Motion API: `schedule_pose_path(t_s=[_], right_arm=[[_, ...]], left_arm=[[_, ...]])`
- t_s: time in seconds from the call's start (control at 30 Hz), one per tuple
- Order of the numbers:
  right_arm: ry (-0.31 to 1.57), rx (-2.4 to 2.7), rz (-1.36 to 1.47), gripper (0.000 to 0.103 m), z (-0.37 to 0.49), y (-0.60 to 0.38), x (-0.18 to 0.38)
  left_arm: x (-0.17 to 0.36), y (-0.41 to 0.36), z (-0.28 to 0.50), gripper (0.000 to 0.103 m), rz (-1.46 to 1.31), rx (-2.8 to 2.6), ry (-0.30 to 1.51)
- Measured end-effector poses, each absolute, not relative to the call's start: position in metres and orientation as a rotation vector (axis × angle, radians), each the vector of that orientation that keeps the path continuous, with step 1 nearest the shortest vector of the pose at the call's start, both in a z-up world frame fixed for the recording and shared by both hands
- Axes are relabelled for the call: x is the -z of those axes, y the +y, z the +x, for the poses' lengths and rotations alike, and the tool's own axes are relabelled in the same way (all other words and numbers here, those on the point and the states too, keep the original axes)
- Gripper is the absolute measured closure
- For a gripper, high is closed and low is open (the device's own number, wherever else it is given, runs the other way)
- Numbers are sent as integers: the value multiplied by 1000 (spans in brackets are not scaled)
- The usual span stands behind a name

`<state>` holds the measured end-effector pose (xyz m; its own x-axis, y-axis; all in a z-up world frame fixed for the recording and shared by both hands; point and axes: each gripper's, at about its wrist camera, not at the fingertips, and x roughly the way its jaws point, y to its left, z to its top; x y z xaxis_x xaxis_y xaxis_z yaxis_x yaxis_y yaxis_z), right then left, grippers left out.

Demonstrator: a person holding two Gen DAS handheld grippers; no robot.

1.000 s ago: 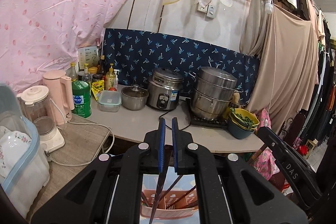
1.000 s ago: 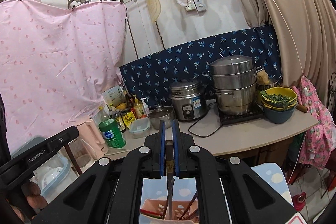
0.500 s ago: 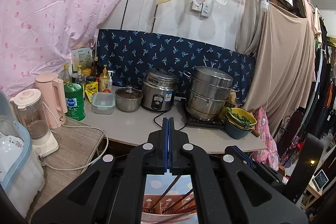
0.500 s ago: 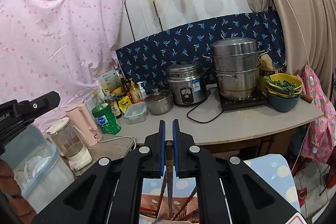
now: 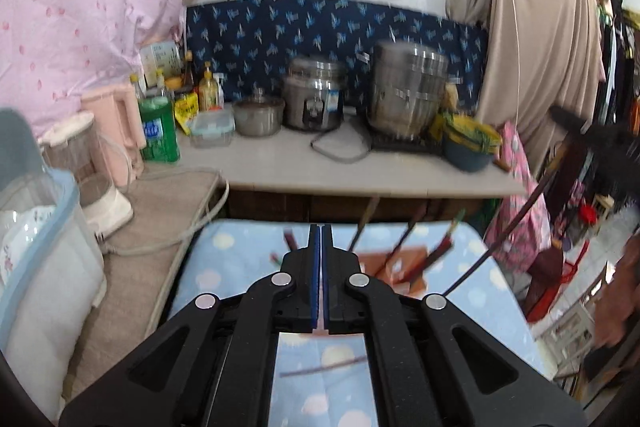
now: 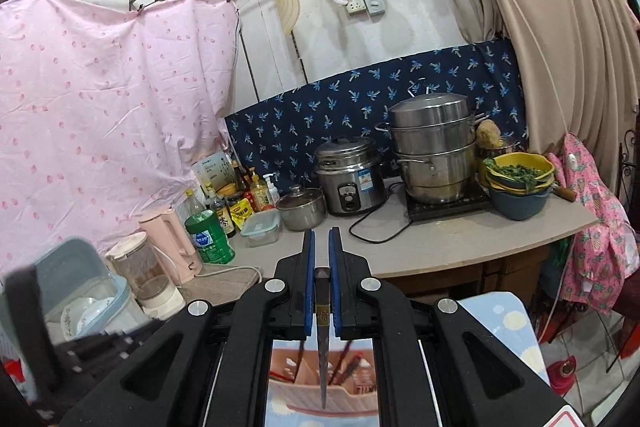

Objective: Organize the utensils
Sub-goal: 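Lower the brown chopstick into the pink basket and open the right tool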

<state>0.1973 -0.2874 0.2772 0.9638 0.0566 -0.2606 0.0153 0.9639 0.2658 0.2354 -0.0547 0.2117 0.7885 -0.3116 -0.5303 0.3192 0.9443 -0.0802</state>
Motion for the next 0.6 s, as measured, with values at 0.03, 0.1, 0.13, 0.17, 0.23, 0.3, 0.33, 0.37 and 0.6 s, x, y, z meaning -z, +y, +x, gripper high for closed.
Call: schedule_pose_path(t_s=[0.03,0.1,0.13,0.17,0.23,0.3,0.33,0.37,0.6], right_arm=[[274,-15,268,96,189,-291,-275],[284,3,267,96,175,-298,-268],[293,17,268,96,166,-303,-263],[299,28,268,96,159,-307,-260],[312,56,273,96,143,-317,-250],[329,85,283,96,130,-327,-239],[340,97,292,96,125,-332,-233],[351,109,298,96,121,-336,-228],[418,196,329,96,99,-369,-194]], left_arm=[[-200,-56,233,103,27,349,595],[-177,-61,230,102,58,358,639],[-166,-65,227,102,74,367,657],[-154,-70,225,102,96,376,677],[-130,-84,223,102,135,411,717],[-110,-100,223,101,167,440,747],[-100,-109,223,100,183,467,762],[-89,-119,224,95,204,491,777],[-30,-189,232,80,356,653,807]])
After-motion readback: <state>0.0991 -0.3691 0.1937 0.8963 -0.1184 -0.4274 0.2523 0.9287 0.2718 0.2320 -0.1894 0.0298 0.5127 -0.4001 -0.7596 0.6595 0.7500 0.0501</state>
